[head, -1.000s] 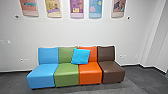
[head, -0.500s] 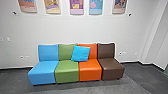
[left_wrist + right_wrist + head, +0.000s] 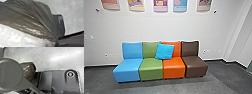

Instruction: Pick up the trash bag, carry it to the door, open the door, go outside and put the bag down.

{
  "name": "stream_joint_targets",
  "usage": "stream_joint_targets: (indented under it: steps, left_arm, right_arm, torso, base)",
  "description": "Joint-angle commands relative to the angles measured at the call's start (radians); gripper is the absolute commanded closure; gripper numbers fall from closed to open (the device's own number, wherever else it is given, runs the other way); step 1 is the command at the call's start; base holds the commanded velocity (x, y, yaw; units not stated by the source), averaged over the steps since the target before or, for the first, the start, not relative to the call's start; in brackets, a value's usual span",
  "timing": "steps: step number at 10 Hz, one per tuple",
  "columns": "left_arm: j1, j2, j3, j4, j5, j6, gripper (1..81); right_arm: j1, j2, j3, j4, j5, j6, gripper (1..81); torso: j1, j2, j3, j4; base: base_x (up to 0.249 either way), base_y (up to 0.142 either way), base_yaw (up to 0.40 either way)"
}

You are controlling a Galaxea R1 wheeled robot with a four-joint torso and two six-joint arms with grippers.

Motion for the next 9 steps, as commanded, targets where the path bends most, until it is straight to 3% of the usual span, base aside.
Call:
stream_joint_targets:
  steps: [1, 3, 5, 9]
  left_arm:
    - [-0.073, -0.030, 0.021, -0.008, 0.072, 0.011, 81.1]
    - [-0.073, -0.021, 0.015, -0.008, 0.071, 0.011, 81.1]
    - [-0.072, -0.011, 0.009, -0.006, 0.072, 0.011, 81.1]
    - [-0.067, 0.056, -0.083, -0.003, 0.074, 0.012, 81.1]
  right_arm:
    - [0.046, -0.036, 0.017, -0.002, -0.047, -0.005, 1.0]
    - [0.046, -0.024, 0.005, 0.004, -0.047, -0.003, 1.0]
    - [0.047, -0.010, -0.009, 0.003, -0.047, -0.003, 1.0]
    - [0.043, 0.035, -0.064, -0.002, -0.050, -0.005, 1.0]
  torso:
    - [-0.062, 0.096, 0.088, 0.000]
    - [-0.104, 0.160, 0.147, 0.000]
    - [-0.148, 0.226, 0.116, 0.000]
    - [-0.221, 0.338, 0.151, 0.000]
  base:
    - [0.000, 0.000, 0.000]
    - [0.000, 0.000, 0.000]
    - [0.000, 0.000, 0.000]
    - [0.000, 0.000, 0.000]
